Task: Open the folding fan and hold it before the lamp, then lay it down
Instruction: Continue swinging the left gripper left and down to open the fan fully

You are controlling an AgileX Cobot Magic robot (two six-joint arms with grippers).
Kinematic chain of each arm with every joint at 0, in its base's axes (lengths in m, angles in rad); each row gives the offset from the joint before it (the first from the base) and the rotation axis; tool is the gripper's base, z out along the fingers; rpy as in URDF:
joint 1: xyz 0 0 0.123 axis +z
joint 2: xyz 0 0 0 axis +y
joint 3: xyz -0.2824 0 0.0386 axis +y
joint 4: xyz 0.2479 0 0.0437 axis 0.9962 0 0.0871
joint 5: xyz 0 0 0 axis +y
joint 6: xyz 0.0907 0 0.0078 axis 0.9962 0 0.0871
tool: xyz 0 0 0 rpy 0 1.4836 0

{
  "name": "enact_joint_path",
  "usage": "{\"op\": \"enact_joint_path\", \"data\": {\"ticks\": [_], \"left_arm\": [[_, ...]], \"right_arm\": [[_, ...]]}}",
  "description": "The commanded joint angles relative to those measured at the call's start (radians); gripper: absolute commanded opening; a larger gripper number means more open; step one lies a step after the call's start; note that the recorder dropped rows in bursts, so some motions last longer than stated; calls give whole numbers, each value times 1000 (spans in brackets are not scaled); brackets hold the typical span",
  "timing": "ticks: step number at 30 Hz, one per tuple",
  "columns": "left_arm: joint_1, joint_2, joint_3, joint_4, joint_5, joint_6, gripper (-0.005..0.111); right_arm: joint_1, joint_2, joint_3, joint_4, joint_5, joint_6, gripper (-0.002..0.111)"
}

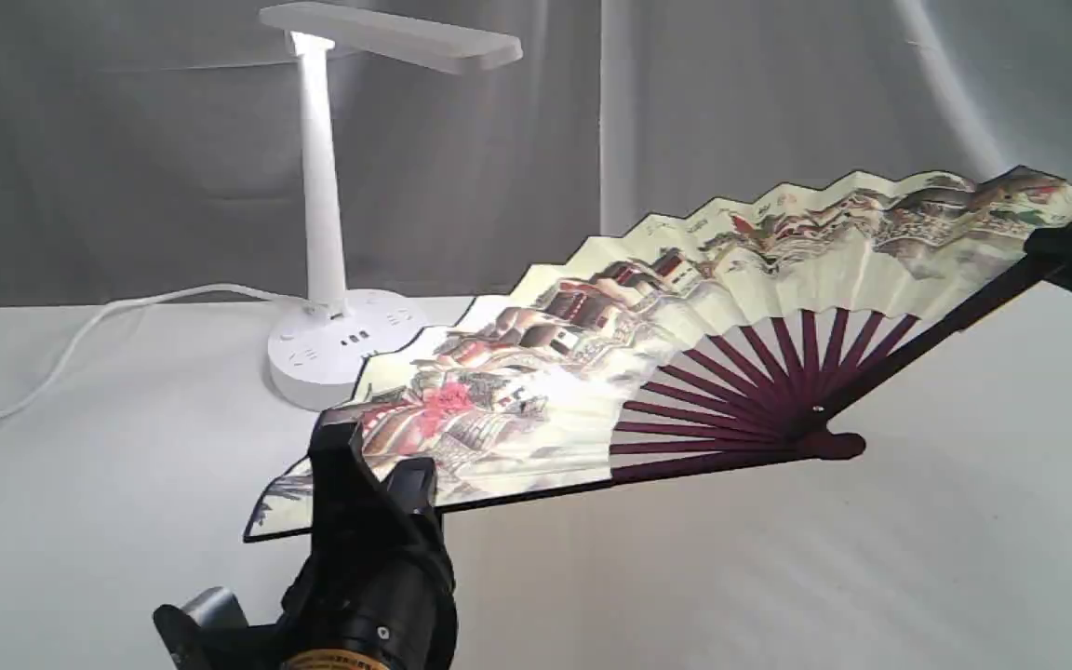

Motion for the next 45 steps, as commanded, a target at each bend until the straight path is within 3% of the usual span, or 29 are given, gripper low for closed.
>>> {"op": "enact_joint_path", "data": {"ticks": [1,9,25,45], "left_arm": [[6,-15,2,-91,-45,-39,0],[6,-30,2,-93,-45,-85,0],[6,-178,7,-172,-45,151,0],[6,-379,160,-215,-45,259,0]], "right_arm": [[-21,-3,2,22,-59,-41,0],[-21,-3,2,17,-21,-41,0],[-10,-3,2,39,25,-41,0],[92,-98,2,50,2,44,0]]}}
